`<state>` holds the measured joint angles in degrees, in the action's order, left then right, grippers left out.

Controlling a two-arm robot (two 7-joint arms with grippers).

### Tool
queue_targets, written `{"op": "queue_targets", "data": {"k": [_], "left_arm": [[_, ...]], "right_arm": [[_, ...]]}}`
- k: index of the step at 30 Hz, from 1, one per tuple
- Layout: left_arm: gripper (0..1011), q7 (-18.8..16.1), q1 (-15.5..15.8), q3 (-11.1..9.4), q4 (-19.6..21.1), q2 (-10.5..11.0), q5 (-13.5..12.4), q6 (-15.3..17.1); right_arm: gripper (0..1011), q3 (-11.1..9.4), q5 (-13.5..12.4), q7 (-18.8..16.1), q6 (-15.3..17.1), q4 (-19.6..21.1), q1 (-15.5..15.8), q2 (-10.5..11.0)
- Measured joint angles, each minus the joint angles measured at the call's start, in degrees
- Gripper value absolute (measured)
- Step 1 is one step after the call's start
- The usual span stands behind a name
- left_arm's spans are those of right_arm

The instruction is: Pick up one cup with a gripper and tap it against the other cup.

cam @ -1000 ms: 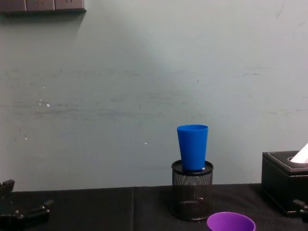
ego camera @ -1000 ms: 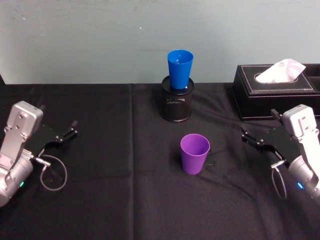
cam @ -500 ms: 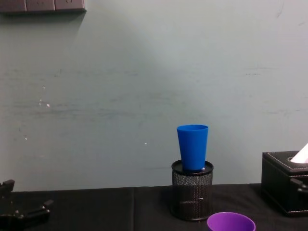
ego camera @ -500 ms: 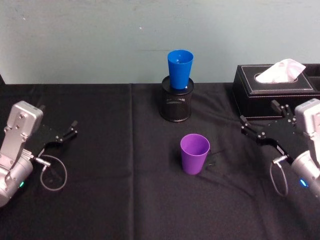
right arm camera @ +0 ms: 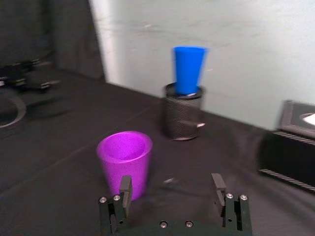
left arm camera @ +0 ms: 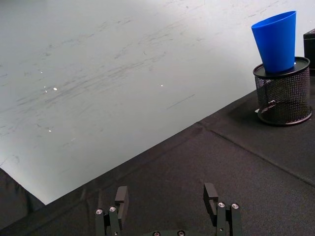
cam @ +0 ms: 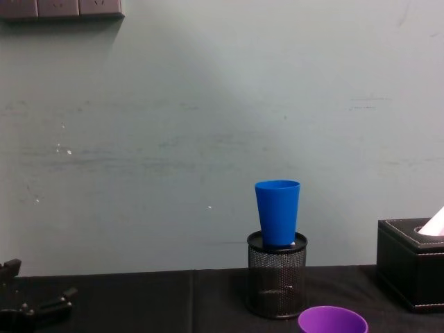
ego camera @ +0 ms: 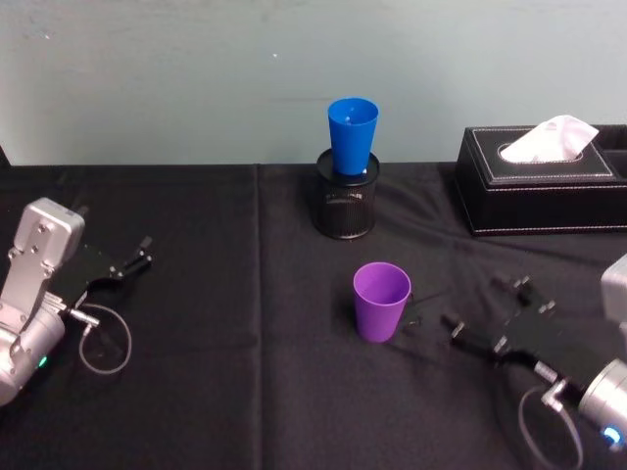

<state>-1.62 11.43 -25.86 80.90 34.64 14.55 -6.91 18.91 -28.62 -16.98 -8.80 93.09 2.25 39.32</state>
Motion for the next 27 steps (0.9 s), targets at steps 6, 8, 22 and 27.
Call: {"op": "queue_targets", "data": {"k": [6,8,22,27], "left_arm": [[1000,0.0,0.0,0.0,0.0,0.0,0.0,0.0],[1000,0.0,0.0,0.0,0.0,0.0,0.0,0.0],[1000,0.0,0.0,0.0,0.0,0.0,0.0,0.0],[1000,0.0,0.0,0.0,0.0,0.0,0.0,0.0]], "right_arm": [[1003,2.4,1.2,-4.2,-0.2,-1.0,-0.8,-1.2],[1003,2.9,1.6,-4.8,-0.2,-1.4,-1.3,-1.7],[1003,5.6,5.7,-8.2,0.6,-8.5,-8.0,-7.8],[1003,5.8,6.6,-8.8,0.6,-10.5,-9.7,-9.4]]}}
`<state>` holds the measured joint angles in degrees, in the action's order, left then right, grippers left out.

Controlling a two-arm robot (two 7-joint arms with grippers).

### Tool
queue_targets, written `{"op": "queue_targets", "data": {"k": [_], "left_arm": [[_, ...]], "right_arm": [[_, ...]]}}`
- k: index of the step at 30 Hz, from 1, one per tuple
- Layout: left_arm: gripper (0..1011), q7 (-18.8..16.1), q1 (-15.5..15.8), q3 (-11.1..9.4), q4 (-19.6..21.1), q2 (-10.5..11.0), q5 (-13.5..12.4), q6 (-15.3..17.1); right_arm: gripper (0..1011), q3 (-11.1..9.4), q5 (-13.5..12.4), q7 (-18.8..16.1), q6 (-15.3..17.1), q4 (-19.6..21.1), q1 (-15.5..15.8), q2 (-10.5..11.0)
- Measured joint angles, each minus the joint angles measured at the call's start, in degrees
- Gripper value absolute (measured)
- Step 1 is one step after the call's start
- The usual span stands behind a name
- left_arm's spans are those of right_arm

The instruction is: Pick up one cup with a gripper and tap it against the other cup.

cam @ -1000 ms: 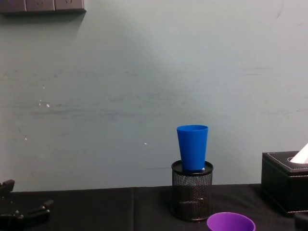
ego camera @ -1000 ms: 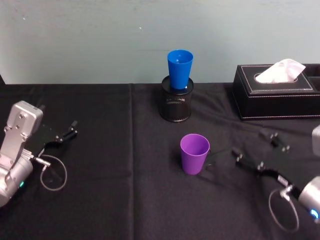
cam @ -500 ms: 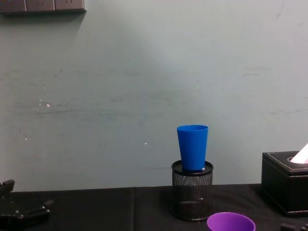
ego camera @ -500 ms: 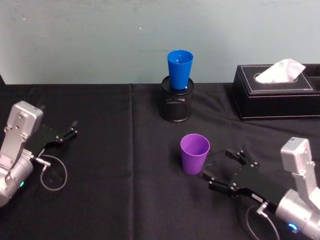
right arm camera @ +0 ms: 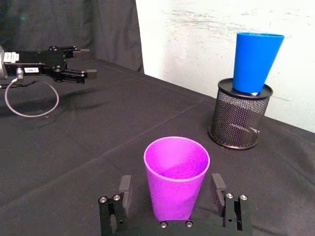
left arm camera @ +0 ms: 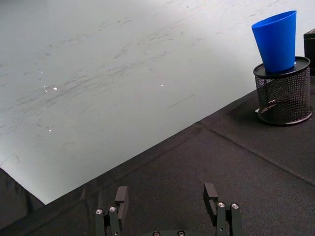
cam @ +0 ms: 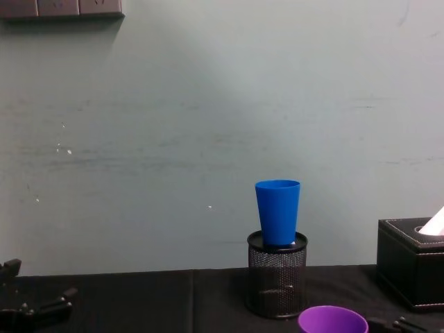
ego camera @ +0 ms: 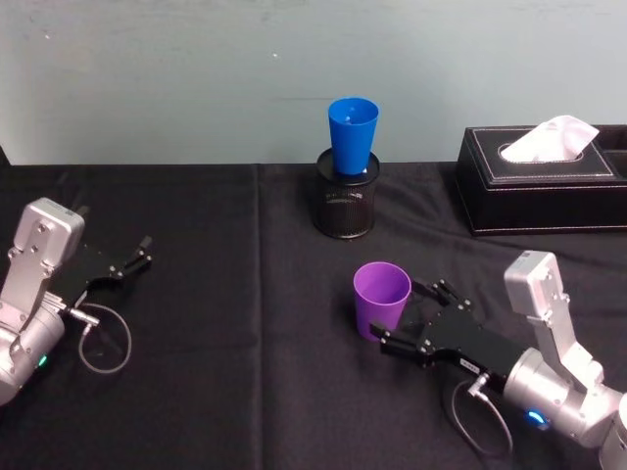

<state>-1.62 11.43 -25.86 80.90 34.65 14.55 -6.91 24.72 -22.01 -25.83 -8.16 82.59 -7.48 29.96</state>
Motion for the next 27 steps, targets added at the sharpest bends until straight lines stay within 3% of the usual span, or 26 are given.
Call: {"op": "queue_targets", "data": {"k": [21,27], "left_arm": [[1000,0.0,0.0,0.0,0.0,0.0,0.0,0.0],[1000,0.0,0.0,0.0,0.0,0.0,0.0,0.0]], "right_arm": [[1003,0.0,2.7,-3.2,-0.6,-7.9,-5.6,-6.2],[1003,-0.1,2.8,-3.3,-0.6,-8.2,-5.8,-6.4]]}}
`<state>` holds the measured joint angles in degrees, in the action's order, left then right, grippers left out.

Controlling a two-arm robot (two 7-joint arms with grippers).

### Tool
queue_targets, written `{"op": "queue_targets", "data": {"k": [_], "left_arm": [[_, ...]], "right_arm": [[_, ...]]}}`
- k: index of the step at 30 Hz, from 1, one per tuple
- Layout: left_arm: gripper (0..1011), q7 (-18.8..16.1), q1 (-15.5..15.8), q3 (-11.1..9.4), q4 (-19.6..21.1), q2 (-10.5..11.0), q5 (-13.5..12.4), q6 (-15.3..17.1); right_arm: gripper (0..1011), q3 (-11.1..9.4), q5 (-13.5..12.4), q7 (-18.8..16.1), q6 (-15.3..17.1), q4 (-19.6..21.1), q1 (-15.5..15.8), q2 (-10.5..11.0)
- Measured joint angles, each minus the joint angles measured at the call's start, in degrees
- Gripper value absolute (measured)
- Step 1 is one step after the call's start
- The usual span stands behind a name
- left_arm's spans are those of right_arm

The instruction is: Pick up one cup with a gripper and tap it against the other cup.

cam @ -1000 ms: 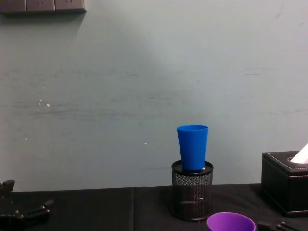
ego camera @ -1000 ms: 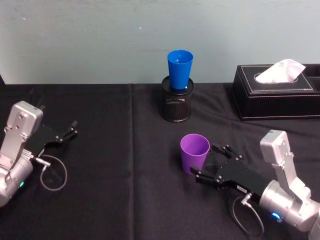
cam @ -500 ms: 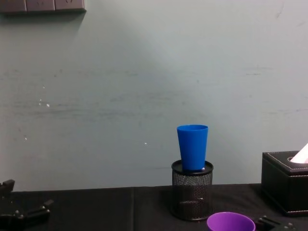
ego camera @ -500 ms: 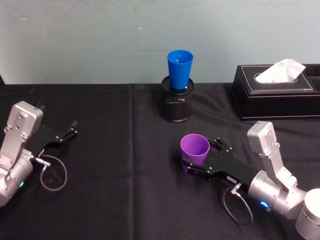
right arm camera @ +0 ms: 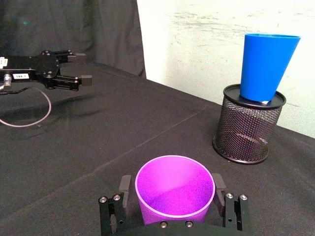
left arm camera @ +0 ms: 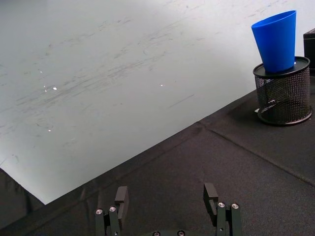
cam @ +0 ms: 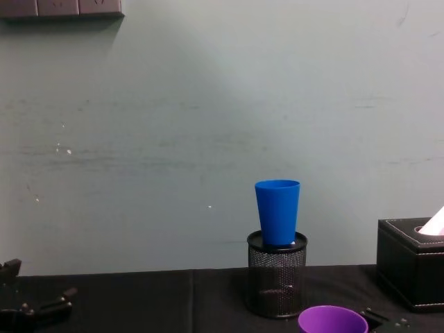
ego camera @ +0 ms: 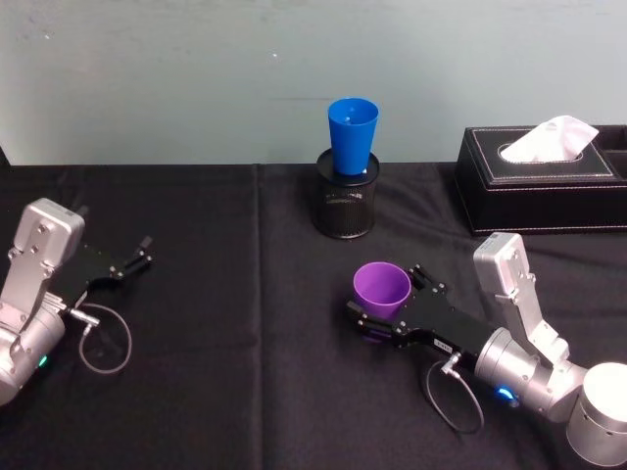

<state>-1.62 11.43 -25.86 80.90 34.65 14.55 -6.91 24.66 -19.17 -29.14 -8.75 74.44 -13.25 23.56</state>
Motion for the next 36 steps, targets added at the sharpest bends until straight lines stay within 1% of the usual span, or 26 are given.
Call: {"op": "queue_targets", "data": {"k": [4,6,14,16,26,29,33,36], "left_arm": [[1000,0.0,0.0,0.0,0.0,0.0,0.0,0.0],[1000,0.0,0.0,0.0,0.0,0.0,0.0,0.0],[1000,0.0,0.0,0.0,0.0,0.0,0.0,0.0],[1000,0.0,0.0,0.0,0.0,0.0,0.0,0.0],[1000,0.0,0.0,0.0,0.0,0.0,0.0,0.0],[1000,0.0,0.0,0.0,0.0,0.0,0.0,0.0],[1000,0.0,0.0,0.0,0.0,0.0,0.0,0.0],[1000,0.0,0.0,0.0,0.0,0.0,0.0,0.0]], "right_arm": [[1003,0.0,0.0,0.0,0.0,0.1,0.0,0.1],[980,0.0,0.0,0.0,0.0,0.1,0.1,0.1],[794,0.0,-0.1,0.1,0.0,0.3,0.1,0.2],[764,0.0,-0.1,0.1,0.0,0.3,0.1,0.2],[720,0.0,-0.1,0.1,0.0,0.4,0.2,0.3],[720,0.0,-0.1,0.1,0.0,0.4,0.2,0.3],[720,-0.3,0.0,-0.1,1.1,2.4,0.6,0.7],[720,-1.2,-0.6,-0.3,3.0,5.6,1.1,1.4]]}}
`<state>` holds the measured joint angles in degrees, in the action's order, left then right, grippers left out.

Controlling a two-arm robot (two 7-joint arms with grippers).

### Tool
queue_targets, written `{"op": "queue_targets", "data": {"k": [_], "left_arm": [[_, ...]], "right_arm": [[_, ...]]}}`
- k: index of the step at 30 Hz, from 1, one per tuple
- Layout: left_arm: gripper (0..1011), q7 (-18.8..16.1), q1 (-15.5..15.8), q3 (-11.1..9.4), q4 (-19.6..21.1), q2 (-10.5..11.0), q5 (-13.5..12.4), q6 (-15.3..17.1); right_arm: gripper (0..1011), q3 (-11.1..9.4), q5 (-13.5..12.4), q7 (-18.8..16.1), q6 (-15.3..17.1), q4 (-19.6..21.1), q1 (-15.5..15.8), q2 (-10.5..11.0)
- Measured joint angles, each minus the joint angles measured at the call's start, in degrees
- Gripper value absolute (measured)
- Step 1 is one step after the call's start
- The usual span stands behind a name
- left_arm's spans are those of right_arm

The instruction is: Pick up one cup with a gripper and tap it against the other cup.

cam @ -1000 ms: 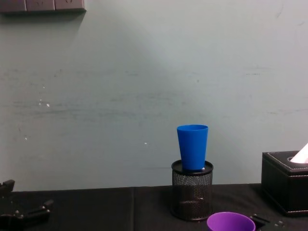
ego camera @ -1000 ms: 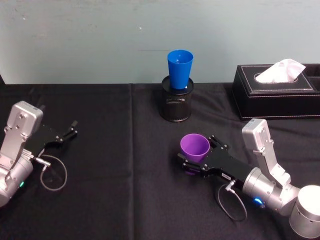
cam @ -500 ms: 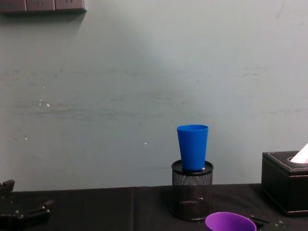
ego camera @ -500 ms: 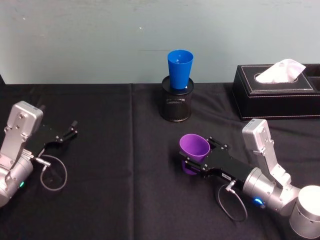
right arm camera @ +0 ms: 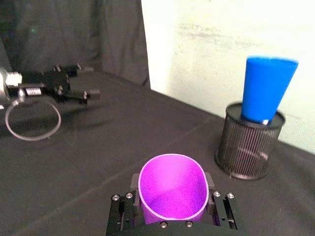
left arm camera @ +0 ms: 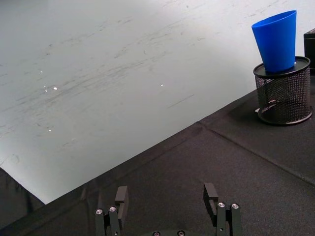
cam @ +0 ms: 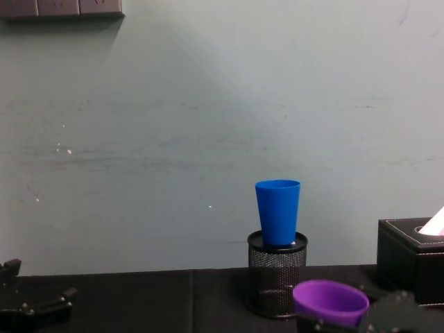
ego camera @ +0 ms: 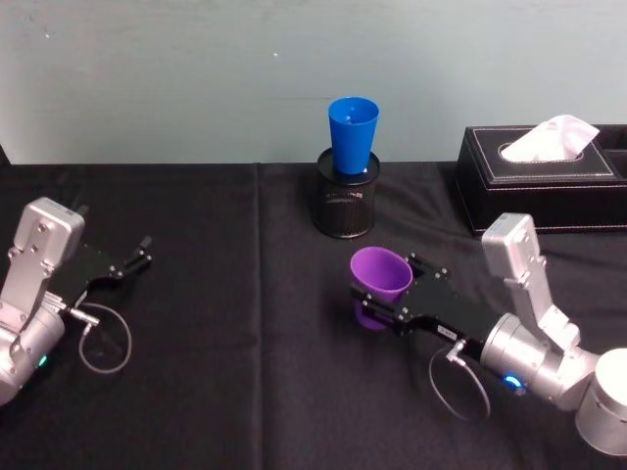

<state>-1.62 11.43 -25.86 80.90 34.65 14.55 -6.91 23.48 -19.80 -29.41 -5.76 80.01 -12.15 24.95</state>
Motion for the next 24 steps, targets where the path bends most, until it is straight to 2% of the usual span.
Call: {"op": "queue_targets", "data": {"k": [6,12,24], "left_arm": [[1000,0.0,0.0,0.0,0.0,0.0,0.0,0.0],[1000,0.0,0.0,0.0,0.0,0.0,0.0,0.0],[1000,0.0,0.0,0.0,0.0,0.0,0.0,0.0]], "right_arm": [[720,-1.3,-1.8,-0.7,2.9,4.9,0.2,1.5],[720,-2.2,-4.2,-0.7,9.3,10.0,-0.6,3.8],[720,-1.3,-6.2,0.4,15.3,13.3,-3.3,6.0]]}}
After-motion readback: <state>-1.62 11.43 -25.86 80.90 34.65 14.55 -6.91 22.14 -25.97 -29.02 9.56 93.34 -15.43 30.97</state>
